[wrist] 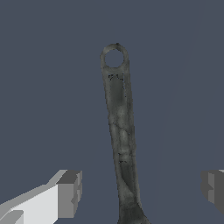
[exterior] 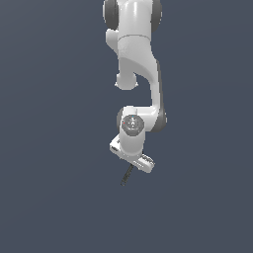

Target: Pick up the object and move it to a goal position.

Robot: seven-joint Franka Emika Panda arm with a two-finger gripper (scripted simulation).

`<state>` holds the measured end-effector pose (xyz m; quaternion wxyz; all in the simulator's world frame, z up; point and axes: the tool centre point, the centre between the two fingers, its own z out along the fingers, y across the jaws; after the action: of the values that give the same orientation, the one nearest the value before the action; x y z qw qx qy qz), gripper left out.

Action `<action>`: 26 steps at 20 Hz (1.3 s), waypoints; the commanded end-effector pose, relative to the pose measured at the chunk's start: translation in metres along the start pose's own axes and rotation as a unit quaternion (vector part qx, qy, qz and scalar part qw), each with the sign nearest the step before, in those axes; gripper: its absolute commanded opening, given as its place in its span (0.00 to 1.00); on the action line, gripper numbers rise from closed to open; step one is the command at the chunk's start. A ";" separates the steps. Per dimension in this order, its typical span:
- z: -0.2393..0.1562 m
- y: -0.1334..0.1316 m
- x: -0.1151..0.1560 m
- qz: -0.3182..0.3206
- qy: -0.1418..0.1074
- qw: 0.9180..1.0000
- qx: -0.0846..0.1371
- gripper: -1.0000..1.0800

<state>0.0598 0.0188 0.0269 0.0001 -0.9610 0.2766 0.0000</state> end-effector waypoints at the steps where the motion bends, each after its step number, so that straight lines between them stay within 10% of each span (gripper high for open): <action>1: 0.012 0.000 0.000 0.000 0.000 1.000 0.000 0.96; 7: 0.019 -0.001 0.001 0.001 0.000 1.000 0.000 0.96; 8: 0.019 -0.001 0.001 0.001 0.000 1.000 0.000 0.00; 26: -0.003 -0.001 0.002 0.002 0.001 1.000 0.000 0.00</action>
<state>0.0610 0.0181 0.0231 -0.0005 -0.9605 0.2783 0.0001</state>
